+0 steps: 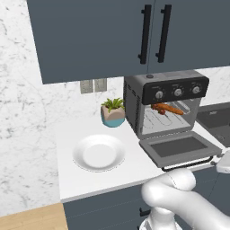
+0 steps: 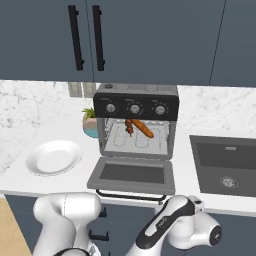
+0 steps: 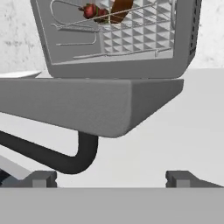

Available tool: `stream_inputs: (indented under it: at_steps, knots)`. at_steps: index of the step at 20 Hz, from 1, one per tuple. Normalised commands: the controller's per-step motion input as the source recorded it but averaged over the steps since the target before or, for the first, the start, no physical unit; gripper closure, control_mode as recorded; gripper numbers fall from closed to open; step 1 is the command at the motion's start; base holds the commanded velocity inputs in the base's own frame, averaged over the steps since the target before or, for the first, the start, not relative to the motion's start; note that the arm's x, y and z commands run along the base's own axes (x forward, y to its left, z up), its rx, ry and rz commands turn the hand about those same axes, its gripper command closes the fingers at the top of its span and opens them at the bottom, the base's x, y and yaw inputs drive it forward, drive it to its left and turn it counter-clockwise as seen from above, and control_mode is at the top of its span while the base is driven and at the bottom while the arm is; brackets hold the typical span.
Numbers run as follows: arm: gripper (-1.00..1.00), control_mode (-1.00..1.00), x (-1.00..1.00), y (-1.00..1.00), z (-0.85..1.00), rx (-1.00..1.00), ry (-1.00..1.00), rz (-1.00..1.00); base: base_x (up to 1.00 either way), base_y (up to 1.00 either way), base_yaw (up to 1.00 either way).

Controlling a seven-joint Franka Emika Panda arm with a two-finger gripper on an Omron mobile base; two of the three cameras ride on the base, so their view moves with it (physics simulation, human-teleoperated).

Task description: Pick up the kebab skewer and baguette bread, and place them inside the toaster oven. Close the toaster oven door and start by setting the timer.

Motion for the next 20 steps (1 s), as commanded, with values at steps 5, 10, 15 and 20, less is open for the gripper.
stream_inputs:
  at_steps: [5,10,15,20]
  knots:
    - [-1.0,-1.0,0.0,0.08,0.0,0.0,-0.05,0.0,0.0,0.0,0.0]
    - [-1.0,-1.0,0.03,0.12,0.04,0.0,-0.04,0.0,0.0,0.0,0.0]
    - [-1.0,-1.0,0.22,0.05,0.23,0.0,-0.02,0.0,0.0,0.0,0.0]
    - [-1.0,-1.0,0.22,0.03,0.09,0.0,0.0,0.0,0.0,0.0,0.0]
